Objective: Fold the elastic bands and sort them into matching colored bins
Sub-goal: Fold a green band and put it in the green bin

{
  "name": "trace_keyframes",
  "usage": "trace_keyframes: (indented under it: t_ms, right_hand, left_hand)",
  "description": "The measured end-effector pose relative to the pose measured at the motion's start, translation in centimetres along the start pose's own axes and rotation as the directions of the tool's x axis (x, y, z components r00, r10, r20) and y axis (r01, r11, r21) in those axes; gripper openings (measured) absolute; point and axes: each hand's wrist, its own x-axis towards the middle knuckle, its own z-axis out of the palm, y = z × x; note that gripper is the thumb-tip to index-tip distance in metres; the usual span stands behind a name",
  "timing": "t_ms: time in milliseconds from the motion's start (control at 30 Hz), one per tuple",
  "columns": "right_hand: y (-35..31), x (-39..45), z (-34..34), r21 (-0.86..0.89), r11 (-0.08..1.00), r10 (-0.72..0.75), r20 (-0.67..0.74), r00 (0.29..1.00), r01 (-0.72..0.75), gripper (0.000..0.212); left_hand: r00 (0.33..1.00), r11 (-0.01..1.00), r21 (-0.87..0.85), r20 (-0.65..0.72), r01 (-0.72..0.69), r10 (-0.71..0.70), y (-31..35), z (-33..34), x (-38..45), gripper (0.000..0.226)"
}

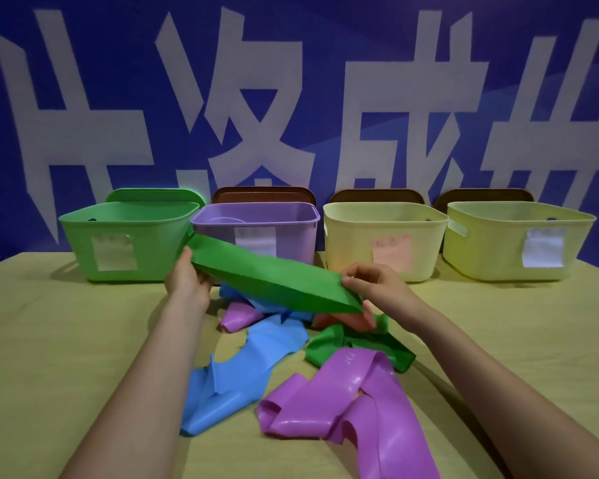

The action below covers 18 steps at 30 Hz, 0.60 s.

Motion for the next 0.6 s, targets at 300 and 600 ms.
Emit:
trace_keyframes:
  t_ms: [300,600]
  right_hand:
    - [0.7,0.2,0.2,-0.422,0.906,0.010,-0.061,0.998,-0.035,0.016]
    - [-0.2,0.2,0.5,-0.142,0.968,-0.220,-0.071,0.973,0.209,0.051]
  left_hand:
    - [1.000,0.996,-0.084,0.016,-0.006,0.008,0.2,-0.5,-0.7,0.022]
    - [0.995,0.983,-0.181,0.101,0.038,-0.020,0.1,-0.1,-0.8,0.030]
